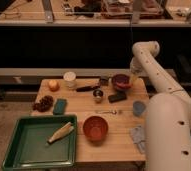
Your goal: Wipe red bowl with eraser
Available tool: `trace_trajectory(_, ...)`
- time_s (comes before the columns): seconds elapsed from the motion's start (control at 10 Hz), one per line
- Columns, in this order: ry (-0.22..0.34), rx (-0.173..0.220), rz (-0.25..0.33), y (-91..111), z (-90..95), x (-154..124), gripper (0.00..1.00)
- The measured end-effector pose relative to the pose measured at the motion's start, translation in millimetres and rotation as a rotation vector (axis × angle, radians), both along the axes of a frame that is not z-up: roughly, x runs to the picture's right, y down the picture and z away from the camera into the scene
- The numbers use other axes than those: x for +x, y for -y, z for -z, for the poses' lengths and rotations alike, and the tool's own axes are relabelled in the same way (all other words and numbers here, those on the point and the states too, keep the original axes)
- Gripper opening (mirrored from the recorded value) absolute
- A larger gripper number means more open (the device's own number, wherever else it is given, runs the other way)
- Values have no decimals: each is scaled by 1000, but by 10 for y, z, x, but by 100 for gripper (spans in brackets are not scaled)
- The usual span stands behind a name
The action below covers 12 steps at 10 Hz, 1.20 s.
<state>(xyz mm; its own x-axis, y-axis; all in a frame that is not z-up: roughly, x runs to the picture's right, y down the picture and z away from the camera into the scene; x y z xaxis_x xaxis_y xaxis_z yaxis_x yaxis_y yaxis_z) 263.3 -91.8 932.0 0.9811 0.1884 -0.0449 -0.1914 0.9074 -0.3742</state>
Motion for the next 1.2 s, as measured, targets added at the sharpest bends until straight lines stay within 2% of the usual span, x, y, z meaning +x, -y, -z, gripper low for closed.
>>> trace_trajectory(0.8, 7, -6, 10, -4, 14, -7, 63)
trace_trajectory(1.0, 71, -31, 55, -29, 173, -137, 63)
trace_trajectory(1.2, 88, -48, 71, -190, 388, -164, 63)
